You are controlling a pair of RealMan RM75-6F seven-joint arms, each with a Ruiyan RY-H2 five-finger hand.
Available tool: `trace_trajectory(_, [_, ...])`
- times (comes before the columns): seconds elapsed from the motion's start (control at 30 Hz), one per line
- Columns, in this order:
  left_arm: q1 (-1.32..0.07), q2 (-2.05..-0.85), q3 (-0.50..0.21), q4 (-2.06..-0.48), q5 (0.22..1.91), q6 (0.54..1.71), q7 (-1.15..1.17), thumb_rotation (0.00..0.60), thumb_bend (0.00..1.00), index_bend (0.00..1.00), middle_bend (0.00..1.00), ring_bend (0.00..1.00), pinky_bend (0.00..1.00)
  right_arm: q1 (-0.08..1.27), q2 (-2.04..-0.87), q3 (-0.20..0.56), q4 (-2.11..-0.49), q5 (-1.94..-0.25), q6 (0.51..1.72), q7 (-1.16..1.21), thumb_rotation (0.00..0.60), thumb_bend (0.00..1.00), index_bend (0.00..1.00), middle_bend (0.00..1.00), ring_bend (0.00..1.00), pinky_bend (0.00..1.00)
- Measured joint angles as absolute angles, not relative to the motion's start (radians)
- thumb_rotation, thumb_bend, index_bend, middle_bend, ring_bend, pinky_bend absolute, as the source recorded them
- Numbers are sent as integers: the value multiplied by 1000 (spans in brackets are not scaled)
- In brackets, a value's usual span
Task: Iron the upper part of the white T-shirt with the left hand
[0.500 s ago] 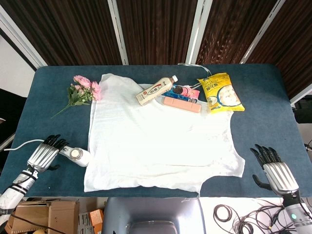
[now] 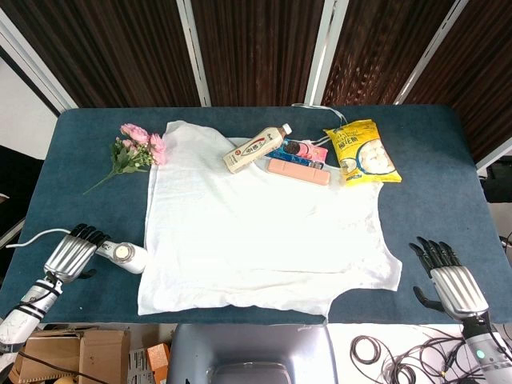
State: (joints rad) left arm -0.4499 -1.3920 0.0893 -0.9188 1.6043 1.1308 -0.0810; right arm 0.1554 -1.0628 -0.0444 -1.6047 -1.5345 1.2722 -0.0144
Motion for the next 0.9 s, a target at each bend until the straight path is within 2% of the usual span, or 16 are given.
trace_trajectory(0.37, [-461, -1408, 101, -884, 1633, 1139, -134, 600, 102, 492, 384, 275, 240, 152, -1063, -42, -1602, -1527, 1274, -14, 600, 314, 0, 0, 0, 0])
trace_trajectory(0.9, [-471, -1449, 118, -777, 1682, 1196, -251, 600, 118, 646, 527, 417, 384, 151, -1062, -41, -1601, -1521, 1272, -13, 600, 314, 0, 0, 0, 0])
